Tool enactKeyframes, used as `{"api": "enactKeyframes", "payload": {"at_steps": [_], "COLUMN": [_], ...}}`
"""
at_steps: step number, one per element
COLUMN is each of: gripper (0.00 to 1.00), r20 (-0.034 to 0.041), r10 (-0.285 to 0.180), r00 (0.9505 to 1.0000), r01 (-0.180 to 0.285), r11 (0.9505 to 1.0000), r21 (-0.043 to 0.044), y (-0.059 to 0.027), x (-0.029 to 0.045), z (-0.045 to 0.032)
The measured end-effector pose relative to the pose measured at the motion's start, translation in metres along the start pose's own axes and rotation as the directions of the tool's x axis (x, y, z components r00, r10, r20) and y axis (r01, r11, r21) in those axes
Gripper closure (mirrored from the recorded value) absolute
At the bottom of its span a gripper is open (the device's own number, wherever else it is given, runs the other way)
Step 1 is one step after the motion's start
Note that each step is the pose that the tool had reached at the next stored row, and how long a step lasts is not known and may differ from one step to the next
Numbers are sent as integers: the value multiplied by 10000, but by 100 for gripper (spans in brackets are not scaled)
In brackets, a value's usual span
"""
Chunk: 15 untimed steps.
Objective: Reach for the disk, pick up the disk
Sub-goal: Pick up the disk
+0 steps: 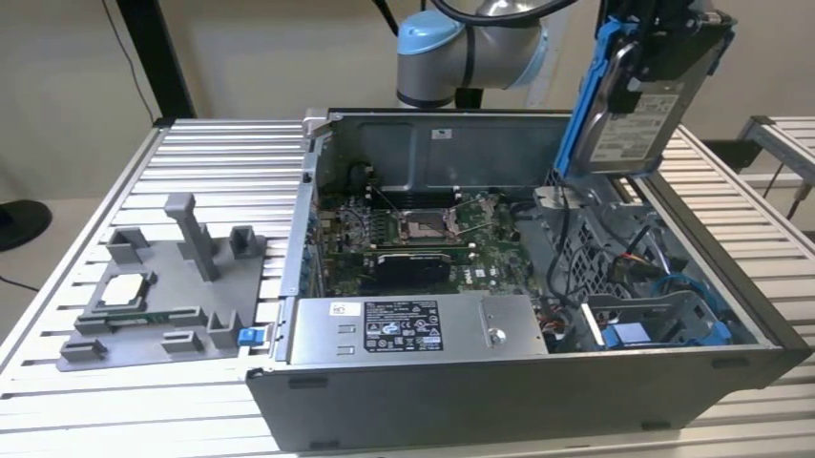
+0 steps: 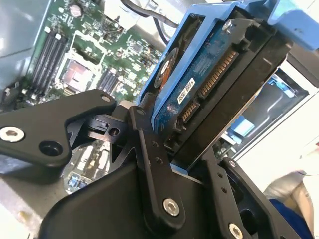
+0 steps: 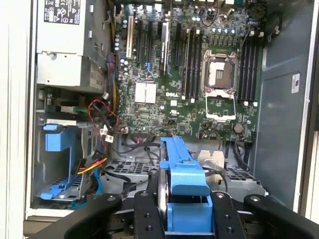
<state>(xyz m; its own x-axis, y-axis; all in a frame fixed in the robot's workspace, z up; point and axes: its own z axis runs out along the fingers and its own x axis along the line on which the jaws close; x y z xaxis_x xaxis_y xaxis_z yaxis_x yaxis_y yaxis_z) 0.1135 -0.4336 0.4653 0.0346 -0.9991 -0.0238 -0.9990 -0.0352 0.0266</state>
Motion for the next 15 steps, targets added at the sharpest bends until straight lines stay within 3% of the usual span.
{"api": "enactKeyframes", "payload": {"at_steps": [15], "gripper": [100], "r20": [0], "r10": [0], "r00": [10000], "r01": [0], "r11": [10000], "r21": [0], "y": [7], "x": [211], "z": [-5]}}
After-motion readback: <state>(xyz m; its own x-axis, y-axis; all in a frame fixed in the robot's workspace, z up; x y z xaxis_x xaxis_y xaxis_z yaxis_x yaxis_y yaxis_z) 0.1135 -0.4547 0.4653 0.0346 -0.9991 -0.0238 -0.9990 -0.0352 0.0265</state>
